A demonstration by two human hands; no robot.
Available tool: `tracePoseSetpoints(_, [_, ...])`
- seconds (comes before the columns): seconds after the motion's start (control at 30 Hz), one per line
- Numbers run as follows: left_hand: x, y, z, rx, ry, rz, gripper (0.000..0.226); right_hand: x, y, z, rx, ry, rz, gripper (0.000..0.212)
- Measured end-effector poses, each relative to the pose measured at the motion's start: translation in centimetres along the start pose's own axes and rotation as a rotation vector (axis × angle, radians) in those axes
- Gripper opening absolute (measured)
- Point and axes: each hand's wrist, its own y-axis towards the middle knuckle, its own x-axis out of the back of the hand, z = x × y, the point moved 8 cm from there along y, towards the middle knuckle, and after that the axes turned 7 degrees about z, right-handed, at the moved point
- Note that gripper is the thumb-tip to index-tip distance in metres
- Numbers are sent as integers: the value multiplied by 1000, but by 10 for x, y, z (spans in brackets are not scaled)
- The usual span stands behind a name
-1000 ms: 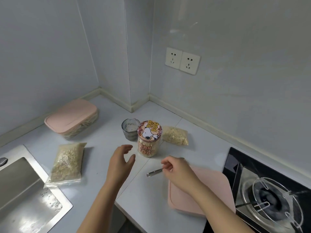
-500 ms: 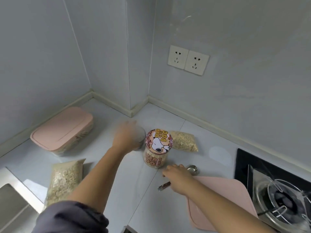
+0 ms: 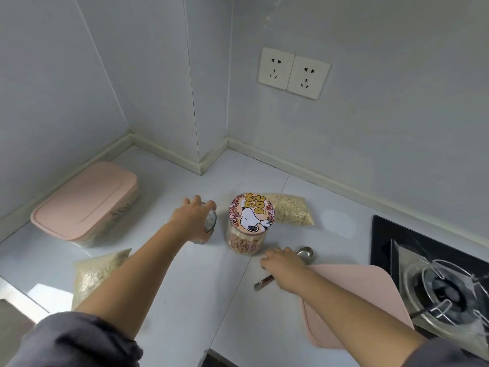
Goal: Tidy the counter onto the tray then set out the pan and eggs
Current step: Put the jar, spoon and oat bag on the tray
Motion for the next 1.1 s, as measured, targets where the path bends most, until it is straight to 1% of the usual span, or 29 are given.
tracePoseSetpoints(0.1, [-9,-38,2,-44,53,-21,63,3,0,4,17,-32,-16,37])
tracePoseSetpoints(0.23, [-26,-82,-11,-165,138,3,72,3,-3,12,82,-113,-3,33])
tracePoseSetpoints(0.4, [-41,-112,-30,-309,166,-5,77,10,-10,20,138,-110,-4,38])
tracePoseSetpoints(0.53, [-50,-119,-38,-367,178,-14,80,28,-23,21,157,30,-127,35])
tracePoseSetpoints(0.63, [-49,-120,-38,-397,176,-45,80,45,-38,17,164,210,-264,23])
tracePoseSetpoints(0.7, [-49,-119,-35,-403,136,-68,80,59,-52,11,142,371,-377,15])
tracePoseSetpoints(0.8, [-51,-122,-26,-369,-44,-144,85,73,-74,1,86,766,-527,12])
tracePoseSetpoints(0.83, [-53,-126,-21,-337,-149,-174,90,76,-81,-2,70,941,-586,12])
tracePoseSetpoints(0.93, [-64,-140,-2,-217,-570,-277,109,74,-94,-4,18,1423,-707,25])
tracePoseSetpoints(0.97, [-71,-143,3,-168,-689,-315,112,71,-95,-2,1,1534,-727,24])
tracePoseSetpoints(1.03, [-87,-147,8,-69,-909,-366,116,67,-95,3,-33,1673,-766,19])
tracePoseSetpoints(1.1, [-101,-146,6,15,-1096,-367,115,62,-94,8,-69,1791,-786,15])
